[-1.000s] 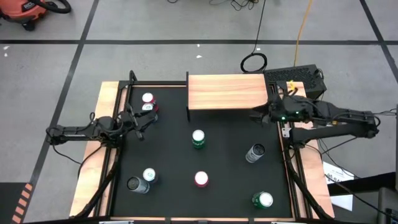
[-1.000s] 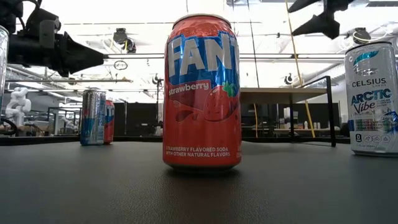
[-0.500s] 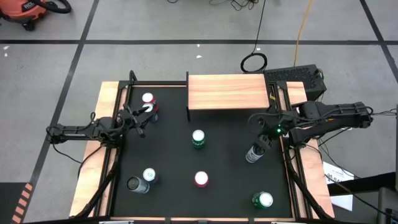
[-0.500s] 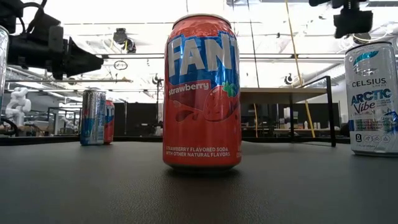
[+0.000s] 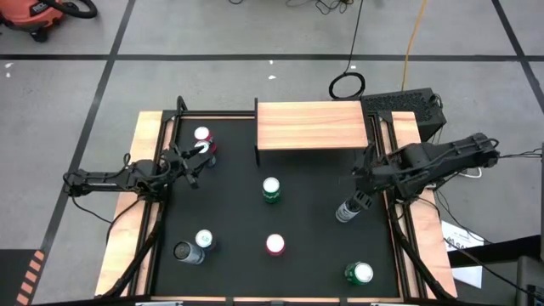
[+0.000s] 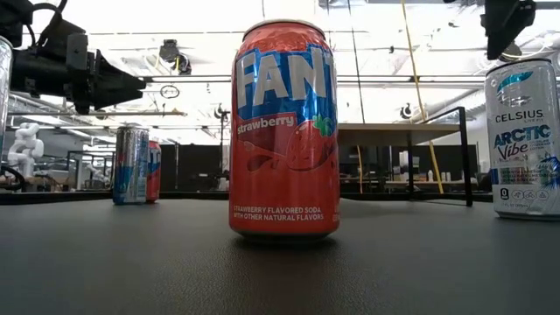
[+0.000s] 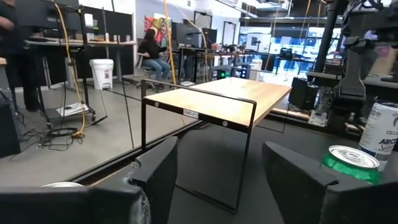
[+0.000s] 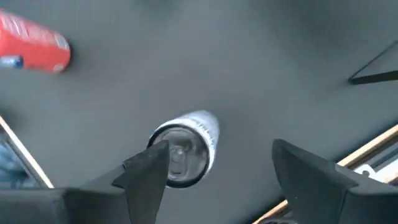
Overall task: Place canned beverage on shelf
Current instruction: Put the right white soda can on the shelf
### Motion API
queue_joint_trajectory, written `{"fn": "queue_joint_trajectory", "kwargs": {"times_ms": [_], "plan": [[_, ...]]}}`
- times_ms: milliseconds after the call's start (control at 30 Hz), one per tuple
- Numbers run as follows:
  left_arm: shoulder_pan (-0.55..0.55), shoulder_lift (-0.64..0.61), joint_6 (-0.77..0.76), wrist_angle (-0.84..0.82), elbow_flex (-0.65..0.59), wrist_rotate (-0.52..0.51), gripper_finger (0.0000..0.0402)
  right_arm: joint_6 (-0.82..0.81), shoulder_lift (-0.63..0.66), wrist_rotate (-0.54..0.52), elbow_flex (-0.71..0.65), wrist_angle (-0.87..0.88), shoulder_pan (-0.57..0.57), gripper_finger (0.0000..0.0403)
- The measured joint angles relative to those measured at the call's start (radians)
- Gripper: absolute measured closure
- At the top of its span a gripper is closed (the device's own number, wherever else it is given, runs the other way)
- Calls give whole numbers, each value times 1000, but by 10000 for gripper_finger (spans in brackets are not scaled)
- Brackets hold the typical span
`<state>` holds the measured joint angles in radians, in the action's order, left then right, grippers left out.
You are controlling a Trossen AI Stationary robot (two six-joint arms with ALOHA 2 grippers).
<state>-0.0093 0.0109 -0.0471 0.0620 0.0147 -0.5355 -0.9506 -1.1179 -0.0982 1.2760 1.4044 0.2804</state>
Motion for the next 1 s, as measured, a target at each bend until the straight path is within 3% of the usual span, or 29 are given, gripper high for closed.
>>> {"fn": "queue_joint_trajectory", "kwargs": {"times_ms": [167,333,467,667,800,1000], "plan": [[0,0,8,-1,0,1,125,1,-45,66,0,-67,7,133],[0,0,1,-1,0,-4,101,33,-67,-79,22,-98,-33,133],[0,0,0,-2,0,-8,100,182,-66,-241,36,-172,-39,133],[0,7,-60,-8,0,-7,100,405,-71,-237,36,-360,-38,133],[0,17,-55,-9,0,-7,100,296,-73,-194,36,-389,-38,133],[0,20,-52,-11,0,-19,100,125,-76,-180,36,-219,12,133]]}}
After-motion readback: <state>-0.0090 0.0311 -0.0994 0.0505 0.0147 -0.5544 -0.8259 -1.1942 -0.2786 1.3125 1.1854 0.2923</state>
